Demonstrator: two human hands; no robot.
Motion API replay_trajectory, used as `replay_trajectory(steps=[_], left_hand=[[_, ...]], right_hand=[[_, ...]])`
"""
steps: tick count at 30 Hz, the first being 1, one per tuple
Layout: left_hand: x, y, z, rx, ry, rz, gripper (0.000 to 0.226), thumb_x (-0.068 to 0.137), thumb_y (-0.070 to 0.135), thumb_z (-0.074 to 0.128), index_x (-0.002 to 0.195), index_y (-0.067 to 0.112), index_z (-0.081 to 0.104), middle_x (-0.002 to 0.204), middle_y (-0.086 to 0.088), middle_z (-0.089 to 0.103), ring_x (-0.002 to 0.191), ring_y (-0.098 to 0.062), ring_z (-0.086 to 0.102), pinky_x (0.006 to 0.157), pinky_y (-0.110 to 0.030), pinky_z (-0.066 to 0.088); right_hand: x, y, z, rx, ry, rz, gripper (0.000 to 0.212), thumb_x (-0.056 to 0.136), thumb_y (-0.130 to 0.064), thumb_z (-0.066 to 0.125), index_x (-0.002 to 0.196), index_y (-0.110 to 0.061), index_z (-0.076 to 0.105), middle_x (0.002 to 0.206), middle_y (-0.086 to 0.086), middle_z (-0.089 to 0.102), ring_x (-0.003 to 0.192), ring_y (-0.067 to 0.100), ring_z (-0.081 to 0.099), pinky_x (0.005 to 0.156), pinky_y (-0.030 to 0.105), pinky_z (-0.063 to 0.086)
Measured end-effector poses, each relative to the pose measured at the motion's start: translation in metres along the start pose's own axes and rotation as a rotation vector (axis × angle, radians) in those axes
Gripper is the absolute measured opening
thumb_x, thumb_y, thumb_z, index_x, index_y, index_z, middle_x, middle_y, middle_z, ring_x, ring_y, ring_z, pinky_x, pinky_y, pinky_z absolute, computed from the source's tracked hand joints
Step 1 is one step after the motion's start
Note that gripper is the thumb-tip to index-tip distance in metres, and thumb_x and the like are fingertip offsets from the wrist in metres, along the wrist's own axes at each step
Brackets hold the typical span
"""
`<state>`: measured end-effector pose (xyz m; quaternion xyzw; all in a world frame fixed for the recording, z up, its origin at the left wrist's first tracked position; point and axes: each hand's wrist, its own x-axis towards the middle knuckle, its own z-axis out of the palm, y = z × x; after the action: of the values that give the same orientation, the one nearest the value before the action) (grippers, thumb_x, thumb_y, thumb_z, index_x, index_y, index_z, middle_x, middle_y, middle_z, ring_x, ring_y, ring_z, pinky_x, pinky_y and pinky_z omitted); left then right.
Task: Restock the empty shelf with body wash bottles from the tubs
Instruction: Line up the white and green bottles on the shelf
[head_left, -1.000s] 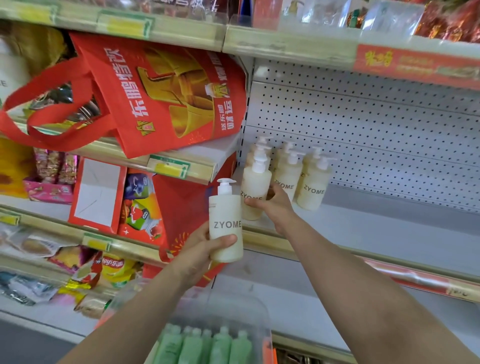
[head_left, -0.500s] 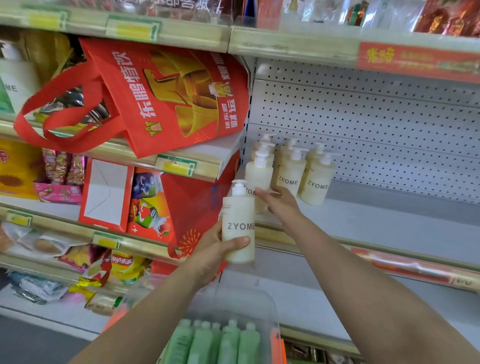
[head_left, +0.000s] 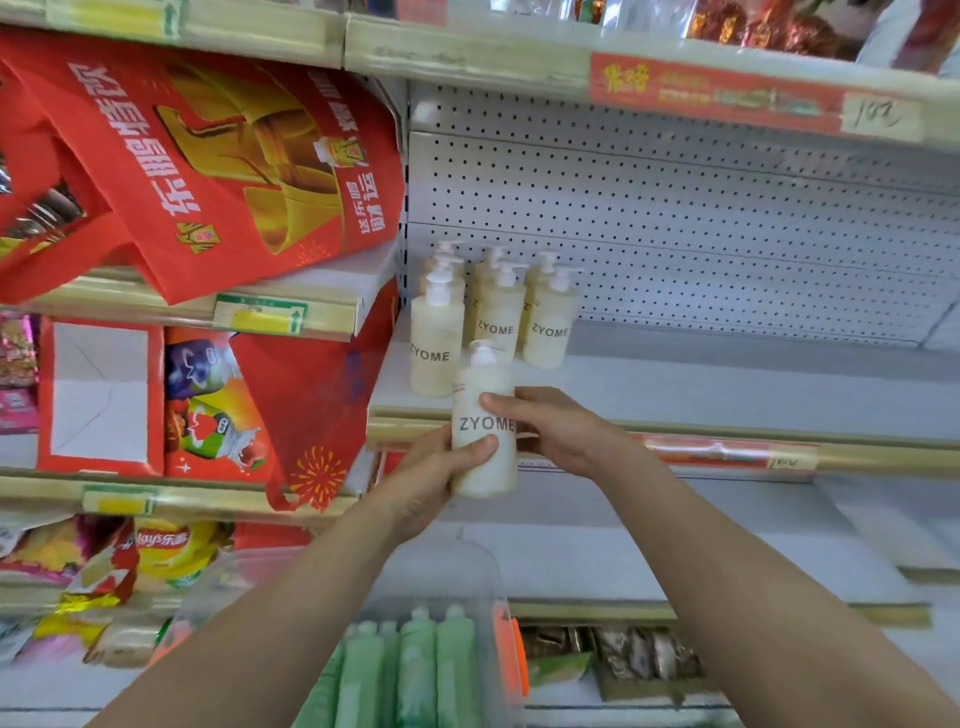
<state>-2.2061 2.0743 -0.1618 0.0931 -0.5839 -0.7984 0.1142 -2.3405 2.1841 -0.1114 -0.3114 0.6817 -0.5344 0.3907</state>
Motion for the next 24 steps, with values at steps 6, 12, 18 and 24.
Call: replay_trajectory(steps=[6, 12, 18, 24], left_hand=[[0.021, 0.008, 0.007, 0.147, 0.102, 0.095, 0.041, 0.085, 0.022, 0.073, 0.124, 0.022, 0.063, 0.118, 0.002, 0.071, 0.112, -0.017, 0.066, 0.094, -0.036, 0.053], [0.062, 0.028, -0.013, 0.317, 0.727, 0.269, 0.037, 0.085, 0.027, 0.074, 0.118, 0.023, 0.057, 0.118, 0.001, 0.065, 0.107, -0.013, 0.062, 0.094, -0.028, 0.049], [0.102, 0.032, -0.046, 0.481, 0.8, 0.162, 0.094, 0.077, 0.036, 0.08, 0.153, 0.026, 0.027, 0.152, 0.003, 0.038, 0.137, -0.017, 0.039, 0.114, -0.04, 0.033], [0.123, 0.033, -0.045, 0.504, 0.73, 0.25, 0.079, 0.074, 0.027, 0.084, 0.142, 0.032, 0.044, 0.118, 0.017, 0.054, 0.111, -0.008, 0.05, 0.092, -0.026, 0.038]], right_hand=[[0.008, -0.008, -0.023, 0.023, 0.124, -0.058, 0.039, 0.083, -0.025, 0.077, 0.117, -0.007, 0.069, 0.109, 0.006, 0.076, 0.105, 0.024, 0.07, 0.095, 0.041, 0.054], [0.045, -0.037, -0.044, -0.011, 0.241, -0.158, 0.047, 0.074, -0.023, 0.086, 0.116, -0.012, 0.068, 0.109, 0.0, 0.076, 0.105, 0.017, 0.07, 0.093, 0.039, 0.056], [0.082, -0.036, -0.06, -0.042, 0.35, -0.177, 0.063, 0.067, -0.017, 0.091, 0.122, -0.014, 0.059, 0.113, -0.003, 0.071, 0.105, 0.014, 0.067, 0.094, 0.036, 0.054], [0.108, -0.024, -0.068, -0.127, 0.294, -0.212, 0.063, 0.069, -0.017, 0.09, 0.123, -0.023, 0.056, 0.114, -0.007, 0.069, 0.107, 0.011, 0.065, 0.093, 0.034, 0.053]])
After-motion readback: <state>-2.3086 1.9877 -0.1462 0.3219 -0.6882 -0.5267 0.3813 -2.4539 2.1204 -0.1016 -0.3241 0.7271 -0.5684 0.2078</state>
